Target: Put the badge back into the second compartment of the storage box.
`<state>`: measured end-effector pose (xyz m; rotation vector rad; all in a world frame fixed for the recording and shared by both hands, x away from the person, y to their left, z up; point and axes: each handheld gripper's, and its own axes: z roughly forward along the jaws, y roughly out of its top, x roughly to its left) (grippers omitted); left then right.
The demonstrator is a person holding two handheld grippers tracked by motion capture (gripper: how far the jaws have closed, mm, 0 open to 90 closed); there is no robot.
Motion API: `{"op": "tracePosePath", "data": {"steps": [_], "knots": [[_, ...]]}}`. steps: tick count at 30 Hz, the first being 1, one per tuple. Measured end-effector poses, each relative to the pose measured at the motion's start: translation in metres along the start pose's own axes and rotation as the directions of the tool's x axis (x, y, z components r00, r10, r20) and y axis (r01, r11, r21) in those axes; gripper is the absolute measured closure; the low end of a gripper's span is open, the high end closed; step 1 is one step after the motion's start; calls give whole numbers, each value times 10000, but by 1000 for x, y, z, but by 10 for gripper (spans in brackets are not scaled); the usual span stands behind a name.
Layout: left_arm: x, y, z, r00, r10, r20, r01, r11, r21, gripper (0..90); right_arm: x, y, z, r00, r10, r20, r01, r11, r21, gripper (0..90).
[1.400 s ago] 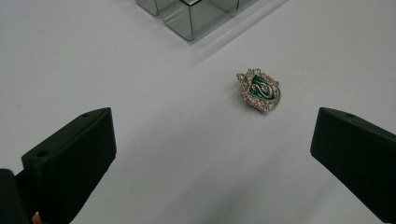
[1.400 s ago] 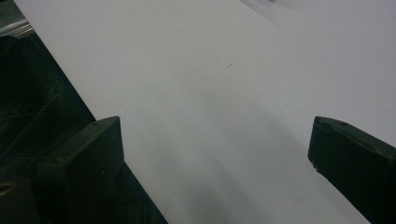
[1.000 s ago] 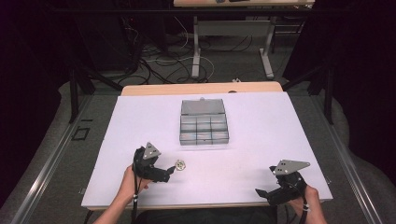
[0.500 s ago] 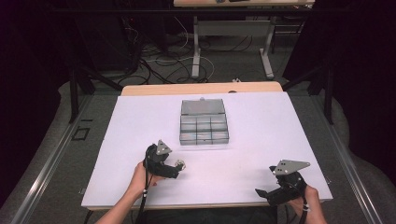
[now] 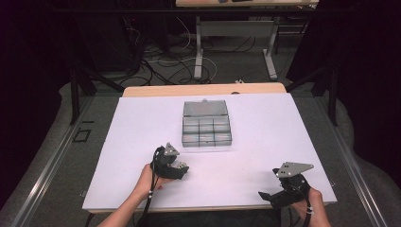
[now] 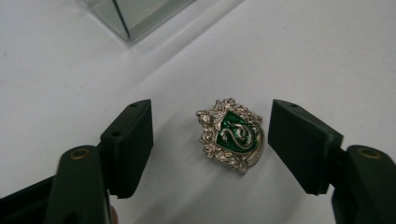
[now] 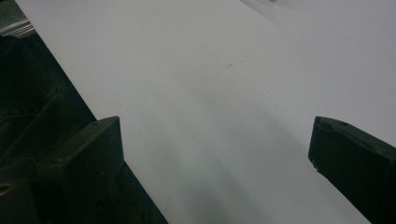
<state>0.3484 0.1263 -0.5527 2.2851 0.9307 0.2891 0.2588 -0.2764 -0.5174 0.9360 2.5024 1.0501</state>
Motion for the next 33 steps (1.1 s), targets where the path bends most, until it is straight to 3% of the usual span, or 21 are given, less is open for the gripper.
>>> {"op": "tracePosePath", "data": {"steps": [2,11,17,19,25,27,33], "knots": [[0,0,0,9997,114,220,-119,9997,219,373,0,0,0,10000,12,2,-12,10000,-11,28],[-2,-1,-1,9988,342,342,-350,9991,225,481,1,0,1,10000,-1,-50,1,10000,77,29],[-2,-2,-1,9986,408,348,-413,9991,134,546,0,0,1,10000,-62,5,62,9999,80,29],[-1,-3,-1,9985,373,389,-376,9993,82,552,1,0,-1,10000,-29,4,29,9996,266,29],[-1,-3,-2,9983,346,459,-348,9994,23,562,0,0,0,10000,-36,23,36,10000,86,29],[-1,-4,-4,9986,322,430,-310,9991,-290,639,1,0,0,10000,-50,20,50,10000,78,30],[-2,-4,-5,9979,426,497,-407,9985,-374,660,0,0,0,9999,-135,41,134,9999,55,30]]}}
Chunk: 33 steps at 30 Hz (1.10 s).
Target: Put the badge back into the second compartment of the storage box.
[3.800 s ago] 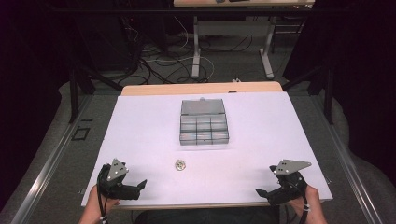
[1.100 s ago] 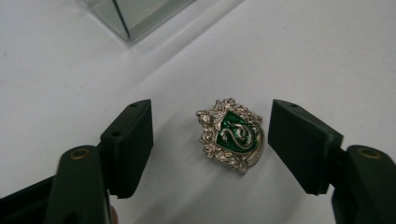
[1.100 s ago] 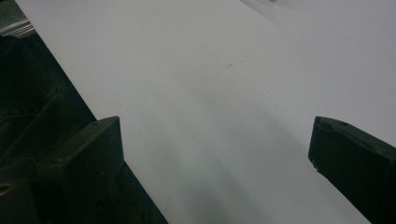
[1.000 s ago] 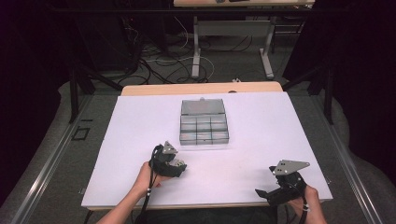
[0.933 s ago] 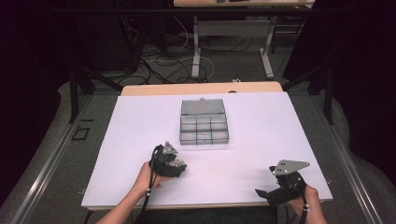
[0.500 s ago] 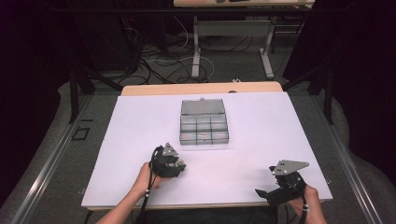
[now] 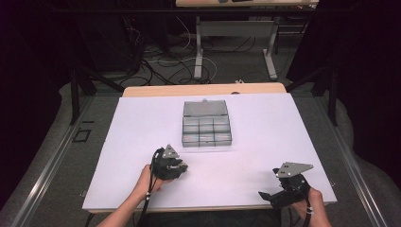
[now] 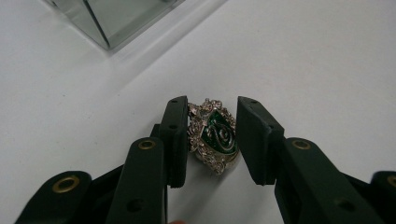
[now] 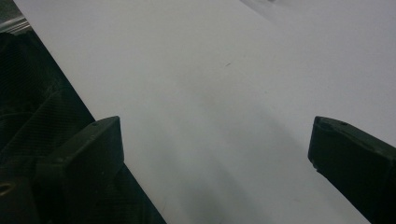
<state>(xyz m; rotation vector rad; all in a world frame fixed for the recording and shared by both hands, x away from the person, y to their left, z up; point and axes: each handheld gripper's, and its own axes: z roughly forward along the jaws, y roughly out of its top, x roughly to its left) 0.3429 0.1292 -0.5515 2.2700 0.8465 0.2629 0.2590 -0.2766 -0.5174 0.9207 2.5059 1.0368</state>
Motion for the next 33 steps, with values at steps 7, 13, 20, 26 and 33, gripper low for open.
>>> {"op": "tracePosePath", "data": {"steps": [7,13,20,26,33], "knots": [[-2,2,-6,9998,150,146,-146,9995,-283,736,1,0,0,10000,99,-5,-99,10000,-2,30],[-4,2,-9,9991,266,321,-248,9981,-569,807,1,0,0,9999,118,39,-118,9999,-15,29],[-3,2,-11,9977,320,600,-274,9967,-770,842,1,0,-1,10000,35,27,-35,10000,-78,30],[-6,3,-12,9976,487,500,-448,9961,-757,851,1,0,-2,9999,44,96,-45,10000,84,31],[-4,3,-14,9979,556,327,-527,9952,-829,876,1,0,0,9999,69,81,-68,9999,-147,31]]}}
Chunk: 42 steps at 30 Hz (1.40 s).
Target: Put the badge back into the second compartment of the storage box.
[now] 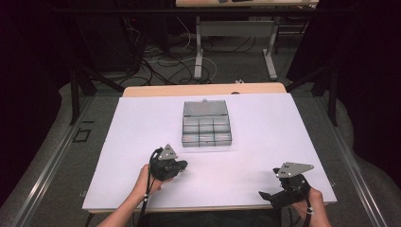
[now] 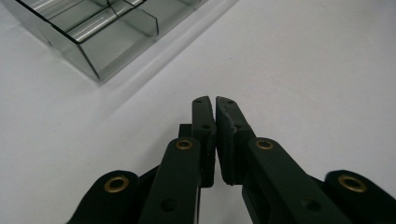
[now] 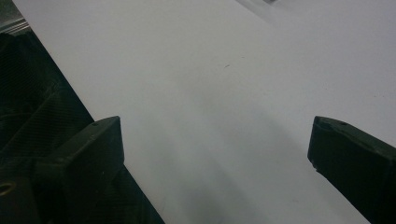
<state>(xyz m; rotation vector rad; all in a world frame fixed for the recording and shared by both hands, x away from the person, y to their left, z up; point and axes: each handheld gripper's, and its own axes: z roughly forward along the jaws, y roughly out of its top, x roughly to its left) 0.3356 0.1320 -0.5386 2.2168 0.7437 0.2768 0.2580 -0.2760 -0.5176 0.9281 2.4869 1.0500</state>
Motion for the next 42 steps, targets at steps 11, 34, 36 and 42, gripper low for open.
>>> {"op": "tracePosePath", "data": {"steps": [11,34,36,42], "knots": [[0,4,-3,9999,114,-37,-113,9999,53,879,0,1,-2,10000,-29,-32,29,10000,-28,31],[0,10,-12,9987,363,-346,-365,9993,-42,879,-2,0,1,9997,251,4,-251,9997,-57,15],[1,12,-11,9993,337,-173,-337,9994,-22,879,-3,1,0,9999,169,6,-169,9998,-115,15],[-3,20,-20,9979,570,-301,-579,9979,-276,879,-5,-1,-1,9990,445,95,-442,9987,-255,15]]}}
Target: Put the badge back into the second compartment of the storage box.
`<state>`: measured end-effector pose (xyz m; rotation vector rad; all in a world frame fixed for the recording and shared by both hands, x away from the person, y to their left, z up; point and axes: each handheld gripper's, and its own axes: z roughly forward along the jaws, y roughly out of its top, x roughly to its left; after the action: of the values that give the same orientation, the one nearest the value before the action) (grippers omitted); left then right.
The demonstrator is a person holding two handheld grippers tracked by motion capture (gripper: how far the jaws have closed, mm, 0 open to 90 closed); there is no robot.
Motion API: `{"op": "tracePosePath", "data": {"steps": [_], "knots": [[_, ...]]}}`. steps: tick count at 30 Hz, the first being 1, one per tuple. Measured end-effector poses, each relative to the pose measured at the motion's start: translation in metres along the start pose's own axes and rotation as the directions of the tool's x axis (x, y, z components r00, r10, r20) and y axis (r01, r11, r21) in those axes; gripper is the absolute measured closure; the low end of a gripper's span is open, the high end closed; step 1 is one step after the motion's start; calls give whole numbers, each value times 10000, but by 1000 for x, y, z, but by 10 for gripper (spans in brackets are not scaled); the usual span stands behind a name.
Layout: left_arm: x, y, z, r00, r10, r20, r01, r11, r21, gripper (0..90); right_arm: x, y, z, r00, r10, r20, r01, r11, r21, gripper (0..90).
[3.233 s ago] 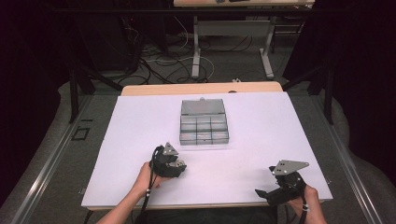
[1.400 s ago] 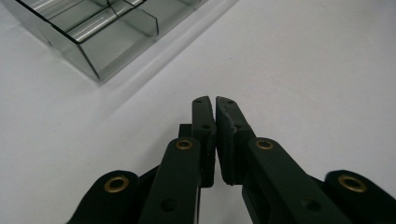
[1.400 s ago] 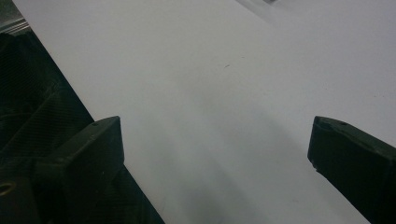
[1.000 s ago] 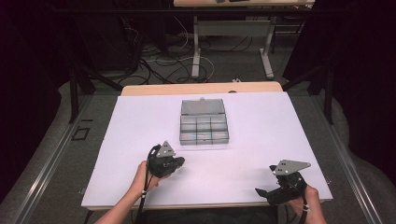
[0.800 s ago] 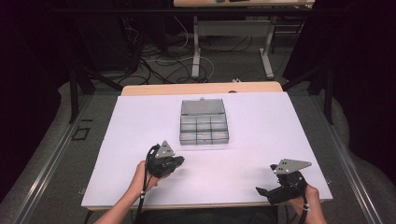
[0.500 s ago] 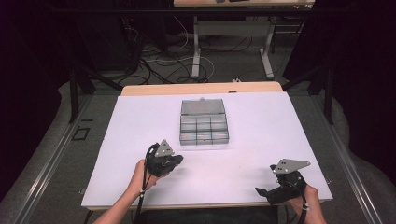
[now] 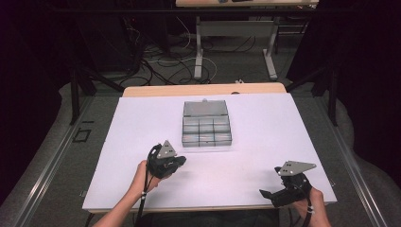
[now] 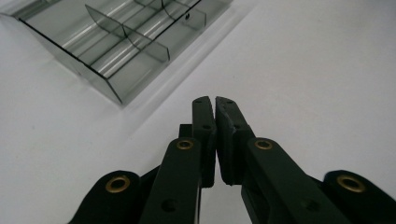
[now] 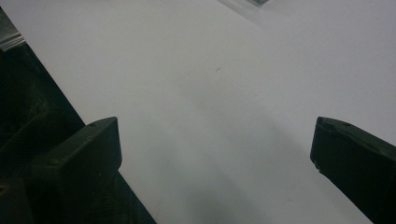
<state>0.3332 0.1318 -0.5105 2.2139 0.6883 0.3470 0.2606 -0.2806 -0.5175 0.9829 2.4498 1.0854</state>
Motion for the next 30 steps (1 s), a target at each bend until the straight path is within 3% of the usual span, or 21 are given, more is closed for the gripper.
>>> {"op": "tracePosePath", "data": {"steps": [7,17,21,23,30], "knots": [[-2,3,-3,9998,139,-158,-140,9999,-3,880,0,1,1,10000,-9,81,9,10000,37,16],[5,10,-6,9994,-115,-338,109,9998,-185,880,-1,1,2,10000,-15,20,15,9999,102,16],[9,18,-10,9991,-133,-392,120,9994,-338,880,0,2,1,9997,-251,15,251,9995,165,16],[11,23,-10,9991,-129,-405,108,9986,-516,880,1,1,1,10000,-66,15,66,9999,104,16],[18,42,-10,9987,-195,-470,159,9969,-767,879,-1,1,1,9998,-197,5,197,9997,116,17]]}}
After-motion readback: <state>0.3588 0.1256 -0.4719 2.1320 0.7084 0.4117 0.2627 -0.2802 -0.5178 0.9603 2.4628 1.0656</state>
